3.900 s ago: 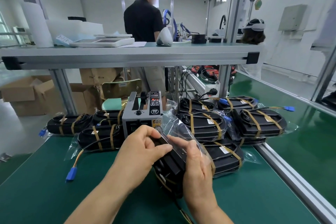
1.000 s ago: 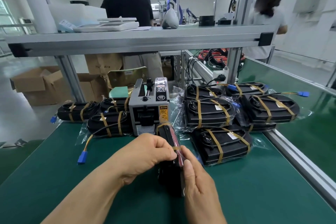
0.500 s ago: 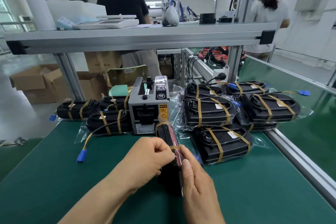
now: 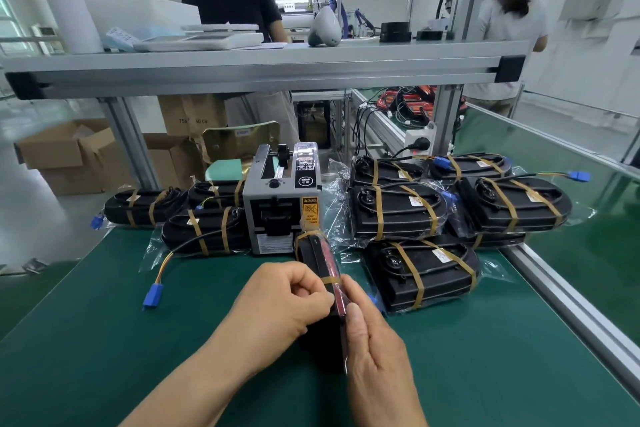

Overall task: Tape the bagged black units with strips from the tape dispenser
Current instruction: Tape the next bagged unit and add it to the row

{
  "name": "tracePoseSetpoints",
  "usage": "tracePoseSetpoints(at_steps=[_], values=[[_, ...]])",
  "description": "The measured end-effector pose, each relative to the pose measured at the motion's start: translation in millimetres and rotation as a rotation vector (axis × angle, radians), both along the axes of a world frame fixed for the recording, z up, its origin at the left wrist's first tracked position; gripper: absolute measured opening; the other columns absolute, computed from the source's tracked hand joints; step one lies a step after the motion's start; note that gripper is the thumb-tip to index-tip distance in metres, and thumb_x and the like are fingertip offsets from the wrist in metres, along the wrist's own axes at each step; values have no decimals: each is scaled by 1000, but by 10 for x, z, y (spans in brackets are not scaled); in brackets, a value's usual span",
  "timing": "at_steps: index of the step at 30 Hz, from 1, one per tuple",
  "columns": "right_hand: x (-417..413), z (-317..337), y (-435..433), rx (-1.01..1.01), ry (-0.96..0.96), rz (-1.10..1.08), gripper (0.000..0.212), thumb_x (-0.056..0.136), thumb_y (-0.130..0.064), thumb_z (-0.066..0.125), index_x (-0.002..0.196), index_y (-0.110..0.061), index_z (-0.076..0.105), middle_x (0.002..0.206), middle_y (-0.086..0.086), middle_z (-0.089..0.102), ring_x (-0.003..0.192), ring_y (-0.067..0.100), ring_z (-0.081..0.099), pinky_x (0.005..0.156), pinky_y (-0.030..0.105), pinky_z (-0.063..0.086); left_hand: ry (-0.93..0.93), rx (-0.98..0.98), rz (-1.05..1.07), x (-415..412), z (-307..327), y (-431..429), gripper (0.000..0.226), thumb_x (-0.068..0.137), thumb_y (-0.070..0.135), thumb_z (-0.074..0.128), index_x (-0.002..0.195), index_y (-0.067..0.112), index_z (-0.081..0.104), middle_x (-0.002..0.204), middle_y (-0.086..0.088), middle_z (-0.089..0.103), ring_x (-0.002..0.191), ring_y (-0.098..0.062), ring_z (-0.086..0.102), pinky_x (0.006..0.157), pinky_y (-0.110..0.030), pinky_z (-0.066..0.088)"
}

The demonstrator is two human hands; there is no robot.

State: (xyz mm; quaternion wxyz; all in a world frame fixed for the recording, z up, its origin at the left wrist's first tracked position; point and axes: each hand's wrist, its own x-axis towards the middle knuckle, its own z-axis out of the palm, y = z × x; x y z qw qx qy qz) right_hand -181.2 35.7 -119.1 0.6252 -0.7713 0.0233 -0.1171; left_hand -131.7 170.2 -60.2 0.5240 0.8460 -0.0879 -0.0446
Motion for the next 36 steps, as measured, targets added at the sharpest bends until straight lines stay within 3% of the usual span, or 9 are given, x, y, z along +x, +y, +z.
tracePoseSetpoints(at_steps=[7,13,19,23,25,27,30,32,36], values=[[-7,16,5,1,-5,10,42,92,-47,34,132,-52,46,134,-31,53,120,-26,40,96,-2,32,-3,-74,67,-19,-69,-9,24,59,43,72,79,35,61,60,10,52,55,-10,47,59,-32,45],[-15,36,16,4,-23,27,45,89,-49,33,132,-51,45,133,-35,50,119,-30,38,94,-5,30,31,-222,175,-10,-148,-94,25,75,37,79,74,18,64,62,1,61,50,-6,47,50,-20,38],[-4,21,-1,33,-23,0,43,93,-42,39,134,-43,52,128,-31,57,113,-26,48,92,-2,36,116,-258,1,-42,-164,10,45,51,48,82,87,29,64,68,11,56,58,-3,50,52,-15,41],[2,15,-15,38,-25,5,36,99,-36,41,131,-46,52,125,-34,57,116,-24,47,95,1,37,144,-279,-58,-12,-166,60,39,51,35,86,85,35,66,71,13,56,66,-6,51,61,-18,45],[0,27,-43,35,-21,21,34,102,-28,46,127,-48,54,115,-40,59,112,-27,48,88,-3,36,146,-299,-76,-6,-163,76,33,57,27,84,83,35,67,70,13,56,65,-7,50,59,-18,45],[-4,109,-100,42,6,68,26,99,-36,55,117,-53,59,103,-46,62,106,-28,50,81,-5,35,162,-340,-84,-7,-163,101,28,61,24,82,83,34,68,69,11,57,62,-7,50,55,-18,43],[147,324,-229,22,17,87,17,81,-49,63,96,-49,71,99,-31,71,96,-16,62,83,5,46,175,-359,-93,-16,-159,136,27,61,25,83,83,33,69,71,9,58,62,-7,49,54,-18,42],[385,454,-282,-48,46,27,25,78,-46,76,100,-38,69,101,-16,73,98,-3,66,90,23,53,179,-355,-84,-16,-160,141,28,62,24,84,84,33,69,71,11,58,63,-6,49,56,-18,43],[899,689,-113,-346,114,21,34,74,-47,79,94,-28,59,92,-8,63,86,12,62,73,29,51,194,-347,-73,-23,-144,136,29,64,20,85,86,30,69,69,12,58,62,-6,49,57,-18,44]])
